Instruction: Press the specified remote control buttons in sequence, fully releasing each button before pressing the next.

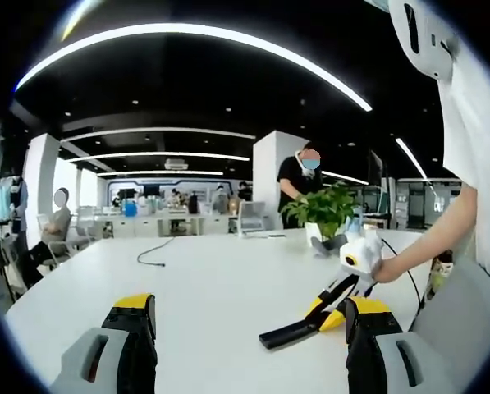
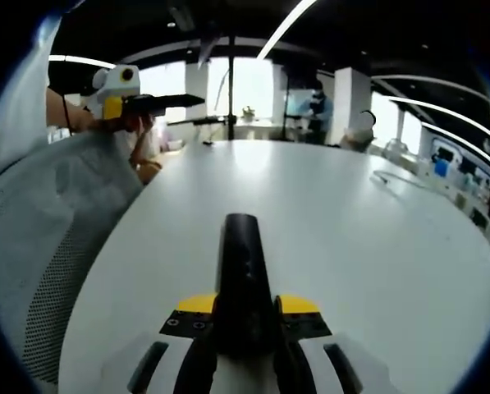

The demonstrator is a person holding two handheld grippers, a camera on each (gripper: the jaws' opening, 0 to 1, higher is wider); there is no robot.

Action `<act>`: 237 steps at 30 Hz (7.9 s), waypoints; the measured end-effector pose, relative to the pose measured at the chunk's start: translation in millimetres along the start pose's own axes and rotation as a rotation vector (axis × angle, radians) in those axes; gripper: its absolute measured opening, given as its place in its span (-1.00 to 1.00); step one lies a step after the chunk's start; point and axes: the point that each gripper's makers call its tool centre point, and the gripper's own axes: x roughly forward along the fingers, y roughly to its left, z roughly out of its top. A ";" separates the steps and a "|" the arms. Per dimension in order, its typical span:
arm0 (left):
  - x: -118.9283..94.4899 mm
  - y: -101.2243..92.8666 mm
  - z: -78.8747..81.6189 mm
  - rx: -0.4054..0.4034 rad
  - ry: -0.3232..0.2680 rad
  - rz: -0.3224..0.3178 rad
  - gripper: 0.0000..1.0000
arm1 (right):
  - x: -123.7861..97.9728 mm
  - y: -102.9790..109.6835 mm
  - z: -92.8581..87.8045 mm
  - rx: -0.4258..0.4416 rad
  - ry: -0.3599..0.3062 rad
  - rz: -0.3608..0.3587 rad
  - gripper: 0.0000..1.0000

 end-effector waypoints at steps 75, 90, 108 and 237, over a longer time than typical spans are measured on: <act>-2.1 2.0 -11.4 0.013 0.068 0.014 1.00 | 1.4 -65.8 2.7 0.010 0.126 -0.002 -0.49; -2.8 3.6 -9.1 0.004 0.058 0.022 1.00 | -18.0 -75.9 51.6 0.292 -0.145 -0.125 -0.12; -3.9 4.8 -2.6 -0.025 0.018 0.019 1.00 | -76.0 -69.3 103.8 0.367 -0.380 -0.340 0.70; -6.8 2.5 -16.0 -0.047 0.097 0.025 1.00 | -168.1 52.4 51.0 0.395 -0.273 -0.778 0.83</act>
